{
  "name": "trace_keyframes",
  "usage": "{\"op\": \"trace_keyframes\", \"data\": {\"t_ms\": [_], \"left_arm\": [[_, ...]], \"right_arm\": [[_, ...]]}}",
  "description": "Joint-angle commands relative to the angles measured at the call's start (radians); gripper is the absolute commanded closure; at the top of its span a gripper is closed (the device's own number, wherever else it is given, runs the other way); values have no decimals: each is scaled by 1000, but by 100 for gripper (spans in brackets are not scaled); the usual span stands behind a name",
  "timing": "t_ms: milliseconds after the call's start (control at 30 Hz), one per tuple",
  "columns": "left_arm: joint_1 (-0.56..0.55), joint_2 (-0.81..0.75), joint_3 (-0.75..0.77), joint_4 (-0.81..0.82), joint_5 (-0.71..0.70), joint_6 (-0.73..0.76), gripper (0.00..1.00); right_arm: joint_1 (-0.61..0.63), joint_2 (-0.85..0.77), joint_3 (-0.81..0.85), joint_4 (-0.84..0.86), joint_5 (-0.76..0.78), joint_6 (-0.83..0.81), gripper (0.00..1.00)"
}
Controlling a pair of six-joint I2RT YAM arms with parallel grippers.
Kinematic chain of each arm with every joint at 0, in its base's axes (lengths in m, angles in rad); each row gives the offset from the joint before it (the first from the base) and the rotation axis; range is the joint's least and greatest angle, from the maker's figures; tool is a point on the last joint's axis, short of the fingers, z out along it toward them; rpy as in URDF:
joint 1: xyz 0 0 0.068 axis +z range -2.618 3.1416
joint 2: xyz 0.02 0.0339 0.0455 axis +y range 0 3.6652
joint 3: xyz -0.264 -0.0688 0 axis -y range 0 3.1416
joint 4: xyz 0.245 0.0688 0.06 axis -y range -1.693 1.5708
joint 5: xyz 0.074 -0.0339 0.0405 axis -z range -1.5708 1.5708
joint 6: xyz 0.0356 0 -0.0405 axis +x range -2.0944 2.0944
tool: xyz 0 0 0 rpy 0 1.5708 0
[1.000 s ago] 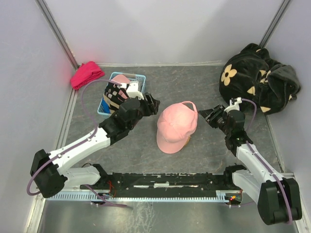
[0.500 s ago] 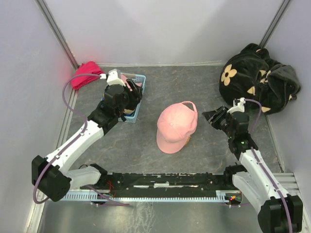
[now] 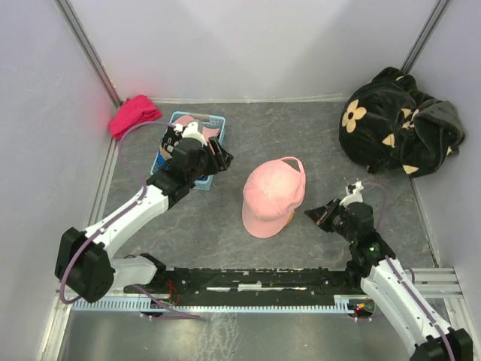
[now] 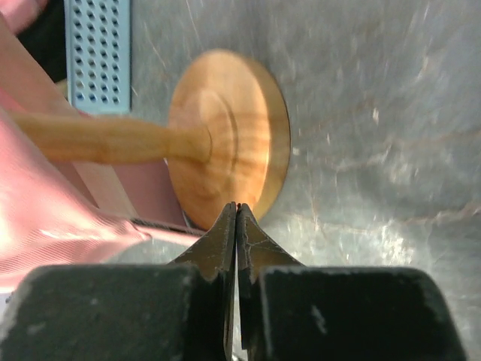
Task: Stack the hats
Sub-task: Move the hat stand to the center of the board.
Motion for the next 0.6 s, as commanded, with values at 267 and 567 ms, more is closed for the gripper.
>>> {"op": "trace_keyframes", "data": {"t_ms": [267,567], "left_arm": [[-25,124,78,76,49,-17,36],[-30,147,112,65,49,18,36]], "right_arm": [[429,278,-82,292,207,204,98],[585,547,-78,531,352,239,98]]}}
